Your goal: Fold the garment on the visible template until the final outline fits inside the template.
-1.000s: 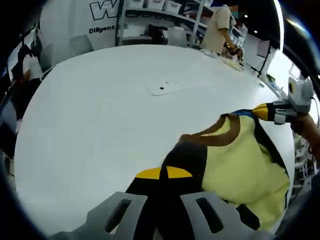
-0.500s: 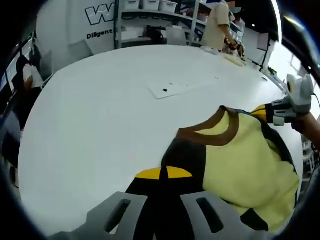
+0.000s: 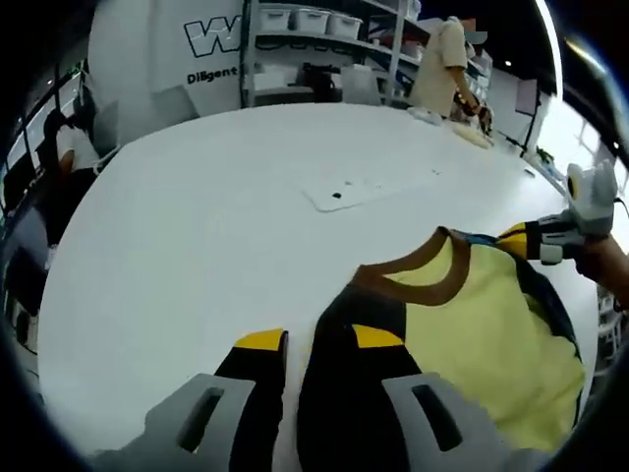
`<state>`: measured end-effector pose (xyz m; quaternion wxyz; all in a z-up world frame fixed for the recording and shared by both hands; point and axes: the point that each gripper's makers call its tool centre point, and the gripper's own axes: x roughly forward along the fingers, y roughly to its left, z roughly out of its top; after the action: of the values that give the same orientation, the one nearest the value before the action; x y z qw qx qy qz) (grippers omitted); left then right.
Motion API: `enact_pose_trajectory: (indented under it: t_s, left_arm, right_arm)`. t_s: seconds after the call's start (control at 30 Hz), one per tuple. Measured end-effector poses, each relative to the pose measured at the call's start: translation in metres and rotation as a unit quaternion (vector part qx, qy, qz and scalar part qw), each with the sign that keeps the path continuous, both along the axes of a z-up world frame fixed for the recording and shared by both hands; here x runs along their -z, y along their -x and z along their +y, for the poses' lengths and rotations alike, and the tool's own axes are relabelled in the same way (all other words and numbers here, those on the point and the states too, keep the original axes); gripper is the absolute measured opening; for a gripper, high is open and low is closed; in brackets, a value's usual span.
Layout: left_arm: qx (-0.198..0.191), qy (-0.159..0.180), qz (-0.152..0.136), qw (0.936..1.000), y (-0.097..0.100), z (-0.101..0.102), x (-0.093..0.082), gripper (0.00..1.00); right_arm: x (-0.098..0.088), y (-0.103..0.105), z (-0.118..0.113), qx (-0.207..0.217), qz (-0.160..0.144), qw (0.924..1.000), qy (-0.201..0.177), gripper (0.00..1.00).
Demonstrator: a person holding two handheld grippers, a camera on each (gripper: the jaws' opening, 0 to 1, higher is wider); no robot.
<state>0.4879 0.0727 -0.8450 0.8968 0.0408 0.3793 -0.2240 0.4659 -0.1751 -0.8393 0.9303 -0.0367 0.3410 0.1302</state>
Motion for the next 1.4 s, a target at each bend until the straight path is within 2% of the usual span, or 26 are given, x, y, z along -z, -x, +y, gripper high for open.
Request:
enact_pose_trajectory:
  t_s: [0.1, 0.23, 0.27, 0.33, 0.37, 0.47, 0.63, 0.73, 0.83, 0.9, 0.97, 1.07, 1.2, 1.4]
  left_arm:
    - [0.002, 0.009, 0.001, 1.0000, 0.005, -0.001, -0.008, 0.39]
    - [-0.009, 0.029, -0.005, 0.9995, 0.008, -0.002, -0.021, 0.54]
    - [-0.007, 0.036, -0.013, 0.9993, 0.005, -0.003, -0.025, 0.61]
    - [-0.006, 0.034, -0.006, 0.9994, 0.009, -0.004, -0.026, 0.71]
    - [-0.004, 0.033, -0.006, 0.9994, 0.010, -0.005, -0.027, 0.76]
    - [0.005, 0.022, -0.004, 0.9997, 0.020, -0.008, -0.030, 0.79]
    - [0.000, 0.027, -0.003, 0.9996, 0.030, -0.012, -0.034, 0.91]
    - [-0.001, 0.016, -0.003, 0.9999, 0.039, -0.013, -0.033, 0.99]
    - [0.005, 0.010, 0.003, 0.9999, 0.047, -0.014, -0.030, 0.99]
    - [0.007, 0.013, 0.011, 0.9998, 0.055, -0.014, -0.029, 0.98]
    - [-0.004, 0.020, 0.010, 0.9997, 0.060, -0.012, -0.030, 0.97]
    - [-0.005, 0.022, 0.011, 0.9997, 0.070, -0.012, -0.027, 0.97]
    - [0.000, 0.011, 0.028, 0.9995, 0.084, -0.008, -0.017, 0.96]
    - [-0.002, 0.013, 0.034, 0.9993, 0.100, -0.005, -0.015, 0.95]
  right_arm:
    - [-0.015, -0.001, 0.004, -0.003, -0.016, 0.9998, -0.013, 0.24]
    - [-0.025, 0.000, 0.008, -0.003, -0.027, 0.9996, -0.008, 0.45]
    - [-0.026, 0.001, 0.010, -0.003, -0.026, 0.9996, -0.011, 0.49]
    - [-0.027, 0.004, 0.015, -0.003, -0.021, 0.9996, -0.021, 0.56]
    - [-0.027, 0.005, 0.016, -0.003, -0.018, 0.9996, -0.023, 0.58]
    - [-0.027, 0.014, 0.023, -0.005, -0.003, 0.9994, -0.034, 0.63]
    - [-0.029, 0.023, 0.028, -0.010, -0.004, 0.9989, -0.046, 0.74]
    - [-0.027, 0.030, 0.032, -0.015, 0.007, 0.9981, -0.059, 0.74]
    - [-0.023, 0.037, 0.034, -0.017, 0.017, 0.9978, -0.062, 0.74]
    - [-0.020, 0.050, 0.038, -0.020, 0.024, 0.9976, -0.061, 0.74]
    - [-0.017, 0.053, 0.038, -0.022, 0.032, 0.9973, -0.062, 0.72]
    - [-0.019, 0.063, 0.039, -0.020, 0.028, 0.9972, -0.067, 0.70]
    - [-0.017, 0.075, 0.041, -0.023, 0.032, 0.9971, -0.066, 0.69]
    - [-0.011, 0.093, 0.045, -0.022, 0.041, 0.9959, -0.078, 0.67]
